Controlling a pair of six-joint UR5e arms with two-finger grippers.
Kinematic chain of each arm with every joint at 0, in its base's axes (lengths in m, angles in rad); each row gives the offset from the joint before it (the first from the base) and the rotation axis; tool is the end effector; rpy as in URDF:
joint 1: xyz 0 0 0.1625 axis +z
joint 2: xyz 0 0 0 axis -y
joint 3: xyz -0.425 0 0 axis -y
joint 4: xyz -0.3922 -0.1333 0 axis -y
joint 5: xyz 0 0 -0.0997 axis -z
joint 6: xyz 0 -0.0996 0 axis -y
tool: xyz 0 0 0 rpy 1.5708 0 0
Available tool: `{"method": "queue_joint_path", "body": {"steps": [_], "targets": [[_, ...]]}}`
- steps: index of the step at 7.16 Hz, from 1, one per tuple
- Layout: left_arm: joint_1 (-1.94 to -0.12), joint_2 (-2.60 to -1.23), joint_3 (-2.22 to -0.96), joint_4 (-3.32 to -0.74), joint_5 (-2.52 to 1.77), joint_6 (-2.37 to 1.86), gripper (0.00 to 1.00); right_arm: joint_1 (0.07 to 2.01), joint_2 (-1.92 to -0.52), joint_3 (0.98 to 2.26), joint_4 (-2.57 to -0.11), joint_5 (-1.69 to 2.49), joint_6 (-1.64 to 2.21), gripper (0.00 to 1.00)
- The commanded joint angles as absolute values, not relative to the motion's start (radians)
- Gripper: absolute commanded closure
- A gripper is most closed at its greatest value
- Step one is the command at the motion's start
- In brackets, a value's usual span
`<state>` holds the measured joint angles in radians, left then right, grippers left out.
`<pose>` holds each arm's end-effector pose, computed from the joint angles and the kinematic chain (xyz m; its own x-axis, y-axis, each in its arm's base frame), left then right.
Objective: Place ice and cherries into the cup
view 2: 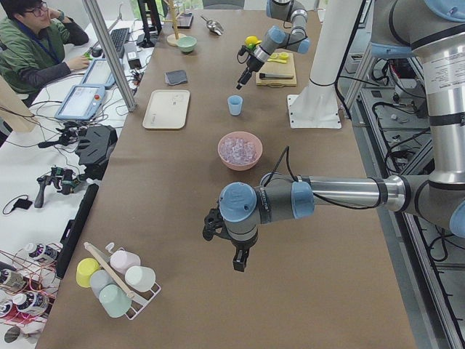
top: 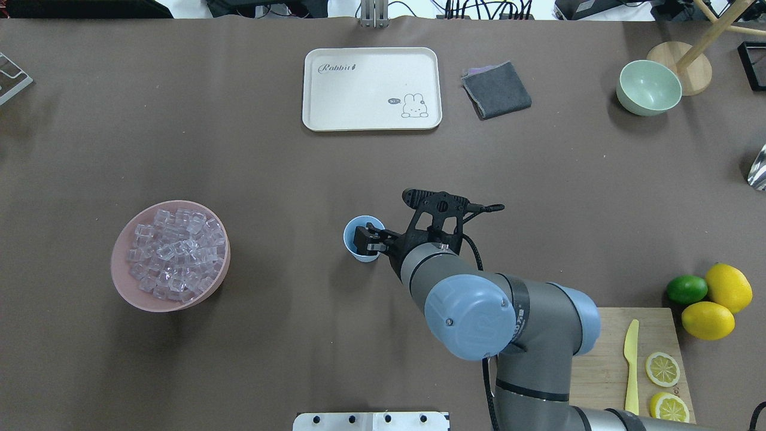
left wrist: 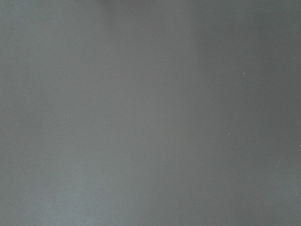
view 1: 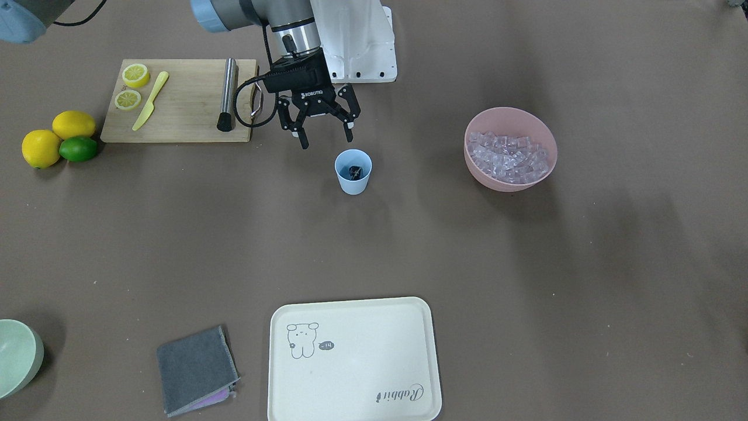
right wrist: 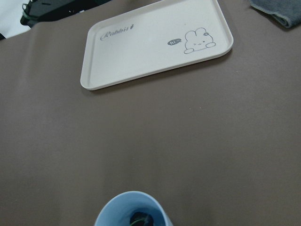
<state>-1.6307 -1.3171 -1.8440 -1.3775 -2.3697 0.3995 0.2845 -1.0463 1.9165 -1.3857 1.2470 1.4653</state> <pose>-0.0841 -0.3673 0.6519 0.6575 0.2300 -0.7175 -0.2136 0.9701 0.1152 -0.5267 -0.3259 0.1904 0.5265 0.0500 0.8487 -0.4790 0.8422 0.2476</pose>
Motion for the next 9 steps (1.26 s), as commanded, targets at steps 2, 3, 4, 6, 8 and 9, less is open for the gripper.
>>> {"method": "queue_joint_path", "body": {"steps": [2, 3, 4, 6, 8, 9], "targets": [[-1.612, -1.325, -1.845, -1.376, -2.367, 0.394, 0.01, 0.568, -1.066, 2.022, -1.688, 1.609, 1.158, 0.00], [-1.614, -1.318, -1.845, -1.379, -2.367, 0.399, 0.01, 0.694, -1.110, 2.040, -1.768, 1.729, 0.953, 0.00], [-1.614, -1.316, -1.845, -1.381, -2.365, 0.399, 0.01, 0.766, -1.229, 2.078, -1.773, 1.750, 0.789, 0.00], [-1.612, -1.316, -1.845, -1.379, -2.365, 0.400, 0.01, 0.956, -1.401, 2.109, -1.767, 1.842, 0.634, 0.00], [-1.614, -1.316, -1.845, -1.381, -2.367, 0.400, 0.01, 1.139, -1.559, 2.057, -1.766, 1.960, 0.623, 0.00], [-1.614, -1.316, -1.845, -1.381, -2.367, 0.400, 0.01, 1.217, -1.575, 2.022, -1.767, 1.998, 0.547, 0.00]]}}
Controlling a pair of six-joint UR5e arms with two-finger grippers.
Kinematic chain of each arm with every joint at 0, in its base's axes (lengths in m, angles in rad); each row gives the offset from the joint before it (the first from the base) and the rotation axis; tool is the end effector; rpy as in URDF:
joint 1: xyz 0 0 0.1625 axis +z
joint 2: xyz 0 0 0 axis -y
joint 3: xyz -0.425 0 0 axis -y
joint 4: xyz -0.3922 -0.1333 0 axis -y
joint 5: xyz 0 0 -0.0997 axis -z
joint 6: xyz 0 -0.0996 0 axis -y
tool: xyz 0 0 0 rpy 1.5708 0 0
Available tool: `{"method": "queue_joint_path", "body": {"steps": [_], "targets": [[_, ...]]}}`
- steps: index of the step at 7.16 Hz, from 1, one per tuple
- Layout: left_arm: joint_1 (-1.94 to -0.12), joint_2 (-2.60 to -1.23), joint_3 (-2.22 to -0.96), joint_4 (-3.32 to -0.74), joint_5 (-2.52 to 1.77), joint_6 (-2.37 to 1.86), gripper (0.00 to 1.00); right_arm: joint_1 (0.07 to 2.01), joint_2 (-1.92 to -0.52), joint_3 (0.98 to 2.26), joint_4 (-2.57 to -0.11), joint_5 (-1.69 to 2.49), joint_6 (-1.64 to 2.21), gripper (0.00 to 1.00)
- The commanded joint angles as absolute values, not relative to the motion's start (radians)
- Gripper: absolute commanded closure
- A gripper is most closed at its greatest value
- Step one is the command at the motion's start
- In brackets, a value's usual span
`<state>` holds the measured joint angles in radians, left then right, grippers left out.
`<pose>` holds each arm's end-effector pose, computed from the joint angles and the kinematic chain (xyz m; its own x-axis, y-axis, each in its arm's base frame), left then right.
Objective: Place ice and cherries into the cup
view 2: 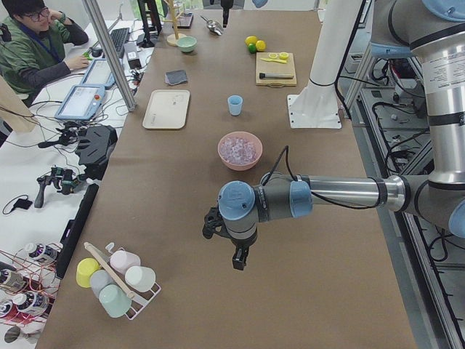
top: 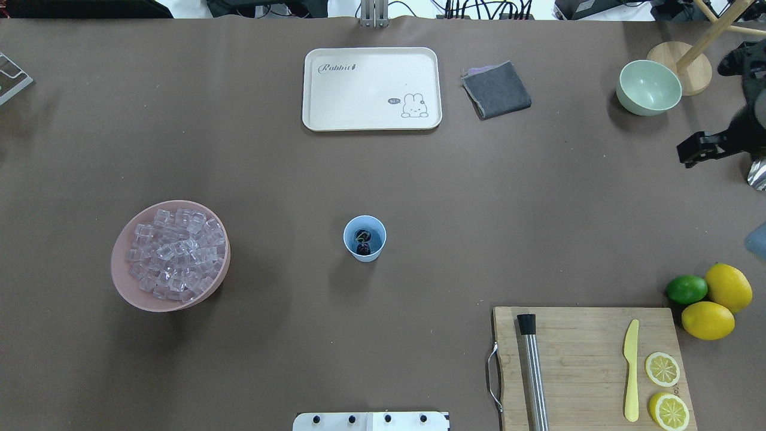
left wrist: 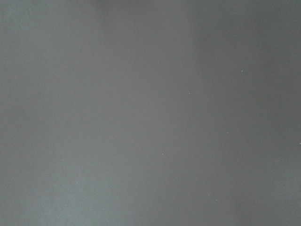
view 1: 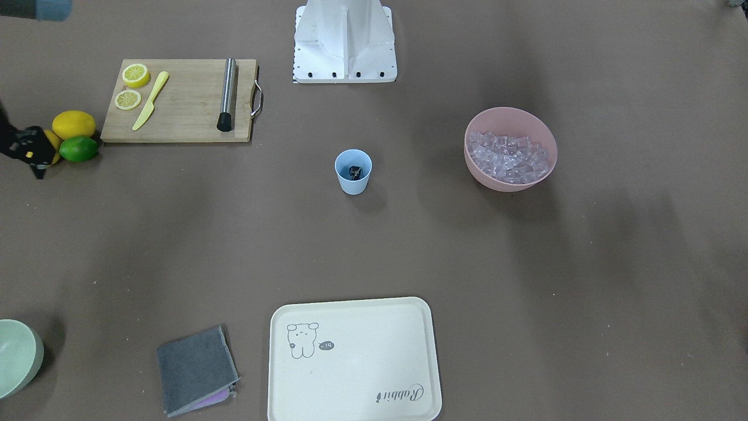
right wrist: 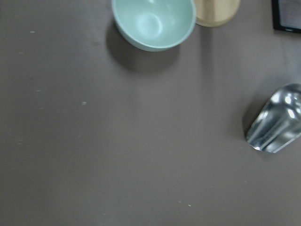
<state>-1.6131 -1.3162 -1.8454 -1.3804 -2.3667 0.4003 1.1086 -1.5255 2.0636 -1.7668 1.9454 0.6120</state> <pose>-0.0778 -0.3686 0.6515 0.6553 0.2450 -0.7146 -0.2320 0.9655 0.1182 -0.1278 -0.4738 0.4399 0.8784 0.0548 0.4749 -0.1033 0.9917 0.0765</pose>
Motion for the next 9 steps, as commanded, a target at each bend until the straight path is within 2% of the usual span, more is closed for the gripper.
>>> {"method": "queue_joint_path", "body": {"steps": [1, 3, 4, 5, 9], "targets": [[-1.612, -1.316, -1.845, -1.381, -2.367, 0.400, 0.01, 1.298, -1.594, 1.964, -1.767, 2.058, 0.318, 0.00], [-1.614, -1.316, -1.845, -1.381, -2.367, 0.400, 0.01, 1.487, -1.653, 1.849, -1.767, 2.254, 0.029, 0.00], [-1.614, -1.316, -1.848, -1.381, -2.367, 0.400, 0.01, 1.552, -1.710, 1.830, -1.767, 2.302, -0.033, 0.00], [-1.612, -1.316, -1.848, -1.382, -2.367, 0.400, 0.01, 1.584, -1.750, 1.825, -1.766, 2.321, -0.041, 0.00], [-1.612, -1.316, -1.847, -1.388, -2.367, 0.400, 0.01, 1.586, -1.753, 1.827, -1.766, 2.315, -0.037, 0.00]]}}
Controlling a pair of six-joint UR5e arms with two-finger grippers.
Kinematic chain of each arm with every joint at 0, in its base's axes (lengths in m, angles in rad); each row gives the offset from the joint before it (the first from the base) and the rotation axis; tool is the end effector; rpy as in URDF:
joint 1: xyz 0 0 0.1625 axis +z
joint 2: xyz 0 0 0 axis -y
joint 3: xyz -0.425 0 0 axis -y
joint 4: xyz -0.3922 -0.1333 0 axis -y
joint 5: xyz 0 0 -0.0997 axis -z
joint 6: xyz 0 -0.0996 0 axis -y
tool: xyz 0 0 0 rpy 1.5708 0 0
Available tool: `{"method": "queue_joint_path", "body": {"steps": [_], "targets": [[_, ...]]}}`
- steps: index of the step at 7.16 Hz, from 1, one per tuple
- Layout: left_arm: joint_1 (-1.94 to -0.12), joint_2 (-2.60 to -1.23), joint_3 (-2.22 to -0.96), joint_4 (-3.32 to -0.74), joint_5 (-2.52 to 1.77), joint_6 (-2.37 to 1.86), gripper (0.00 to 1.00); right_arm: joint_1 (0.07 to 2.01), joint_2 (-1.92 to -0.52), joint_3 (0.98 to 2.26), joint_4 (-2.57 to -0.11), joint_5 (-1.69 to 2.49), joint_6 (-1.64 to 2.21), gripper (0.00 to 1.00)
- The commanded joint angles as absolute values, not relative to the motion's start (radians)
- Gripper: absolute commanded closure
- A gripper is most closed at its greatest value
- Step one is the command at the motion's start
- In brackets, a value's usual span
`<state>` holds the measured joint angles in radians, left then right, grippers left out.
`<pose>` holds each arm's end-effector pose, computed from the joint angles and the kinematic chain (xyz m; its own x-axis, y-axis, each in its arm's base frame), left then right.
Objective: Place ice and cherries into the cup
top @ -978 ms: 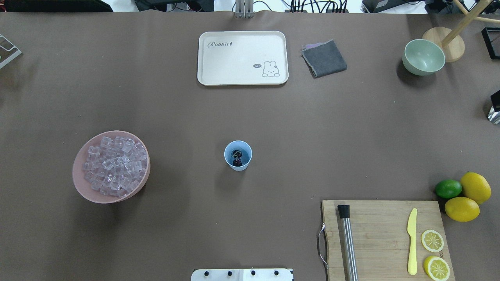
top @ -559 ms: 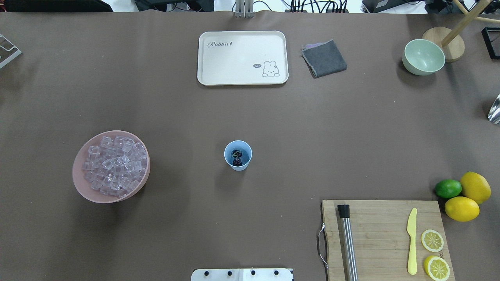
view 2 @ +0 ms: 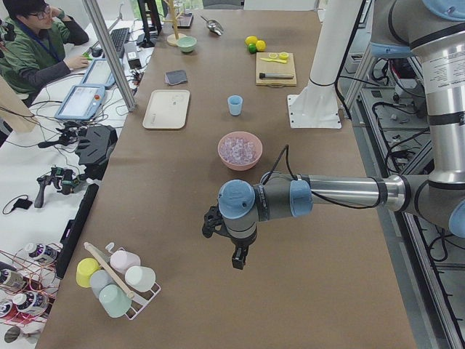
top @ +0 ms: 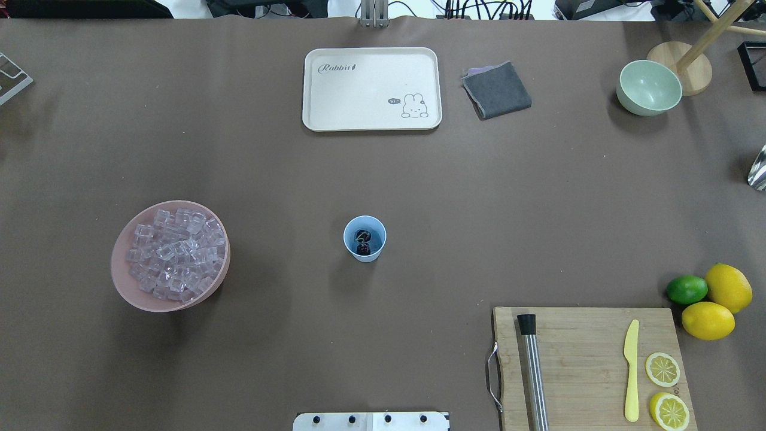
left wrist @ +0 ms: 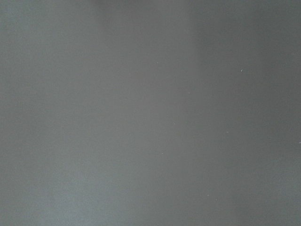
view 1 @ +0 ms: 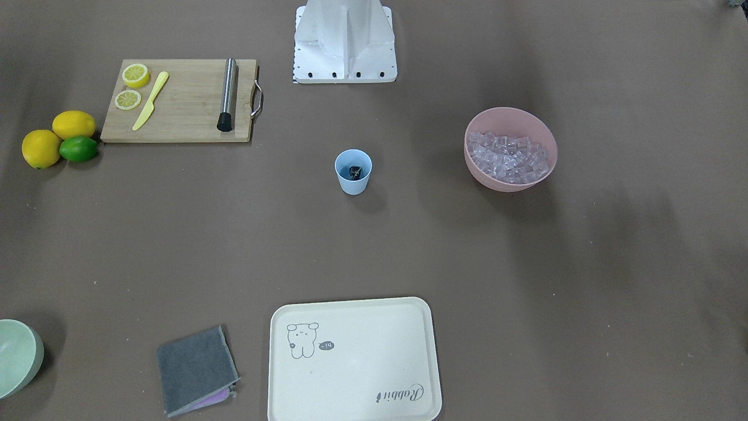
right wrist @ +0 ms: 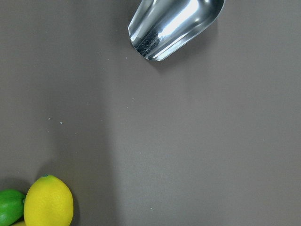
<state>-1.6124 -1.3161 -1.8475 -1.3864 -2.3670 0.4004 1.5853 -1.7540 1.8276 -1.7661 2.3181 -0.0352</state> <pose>-0.0775 -0.3692 0.6500 0.6551 0.2512 -0.7125 -0.2327 0.9643 0.1260 0.0715 -0.4028 0.6362 0.7323 0.0582 0.6785 0.0114 0.9952 -0.0976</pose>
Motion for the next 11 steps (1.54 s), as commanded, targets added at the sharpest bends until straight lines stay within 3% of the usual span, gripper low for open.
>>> {"method": "queue_joint_path", "body": {"steps": [1, 11], "targets": [[-1.612, -1.316, -1.847, -1.390, -2.367, 0.400, 0.01, 1.586, -1.747, 1.827, -1.766, 2.316, -0.035, 0.00], [-1.612, -1.316, -1.847, -1.417, -2.367, 0.400, 0.01, 1.586, -1.773, 1.827, -1.646, 2.266, -0.046, 0.00]]}}
